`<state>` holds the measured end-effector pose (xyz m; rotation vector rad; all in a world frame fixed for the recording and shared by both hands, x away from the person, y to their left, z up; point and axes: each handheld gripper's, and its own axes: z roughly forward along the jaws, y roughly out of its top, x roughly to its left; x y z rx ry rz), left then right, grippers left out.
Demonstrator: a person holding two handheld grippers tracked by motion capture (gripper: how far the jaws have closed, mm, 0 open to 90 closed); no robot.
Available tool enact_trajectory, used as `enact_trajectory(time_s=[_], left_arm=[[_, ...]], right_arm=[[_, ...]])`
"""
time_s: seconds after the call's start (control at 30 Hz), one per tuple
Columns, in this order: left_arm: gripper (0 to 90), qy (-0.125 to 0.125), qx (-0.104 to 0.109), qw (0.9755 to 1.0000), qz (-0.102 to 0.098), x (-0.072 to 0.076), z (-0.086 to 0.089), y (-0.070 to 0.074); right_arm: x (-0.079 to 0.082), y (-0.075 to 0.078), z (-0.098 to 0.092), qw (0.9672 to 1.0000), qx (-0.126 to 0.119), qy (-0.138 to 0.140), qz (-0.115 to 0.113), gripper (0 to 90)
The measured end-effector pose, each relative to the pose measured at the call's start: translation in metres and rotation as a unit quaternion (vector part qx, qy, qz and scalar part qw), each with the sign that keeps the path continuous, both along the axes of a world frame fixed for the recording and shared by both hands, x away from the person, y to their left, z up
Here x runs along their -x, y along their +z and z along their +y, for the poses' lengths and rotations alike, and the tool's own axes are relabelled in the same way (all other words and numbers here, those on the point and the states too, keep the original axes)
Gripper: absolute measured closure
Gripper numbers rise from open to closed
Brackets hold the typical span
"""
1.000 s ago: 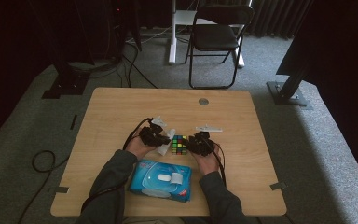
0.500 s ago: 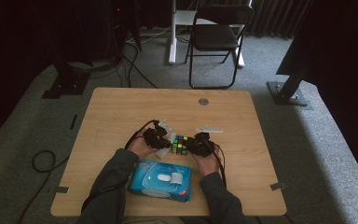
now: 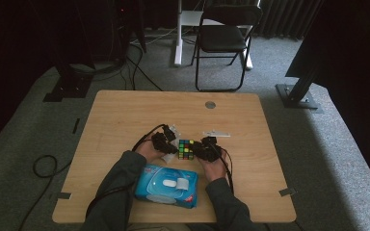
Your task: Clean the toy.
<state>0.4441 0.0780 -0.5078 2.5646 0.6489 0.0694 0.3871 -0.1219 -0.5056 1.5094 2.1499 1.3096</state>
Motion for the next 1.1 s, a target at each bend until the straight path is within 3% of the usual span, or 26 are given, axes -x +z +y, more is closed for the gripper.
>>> enact_trajectory(time_s=[0.13, 0.33, 0.5, 0.77, 0.9, 1.1], left_arm=[[86.7, 0.007, 0.003, 1.0, 0.005, 0.0, 0.0, -0.006], [86.7, 0.012, 0.005, 0.9999, -0.006, 0.004, 0.001, -0.005], [86.7, 0.017, 0.031, 0.9993, -0.014, 0.007, 0.008, 0.004], [86.6, 0.0, 0.048, 0.9982, -0.037, 0.02, 0.012, 0.025], [86.6, -0.022, 0.059, 0.9975, -0.032, 0.026, 0.012, 0.028], [86.6, -0.026, 0.062, 0.9975, -0.022, 0.025, 0.013, 0.025]], right_arm=[[0.0, 0.0, 0.0, 1.0, 0.001, 0.0, 0.0, 67.2], [0.0, 0.0, 0.0, 1.0, 0.0, -0.002, 0.0, 67.3], [0.0, 0.0, 0.0, 1.0, -0.003, -0.002, 0.001, 67.2], [0.0, -0.001, -0.001, 1.0, -0.006, -0.003, 0.002, 67.3], [0.0, -0.001, -0.001, 1.0, -0.008, -0.004, 0.002, 67.4], [0.0, -0.001, -0.001, 0.9999, -0.01, -0.005, 0.002, 67.8]])
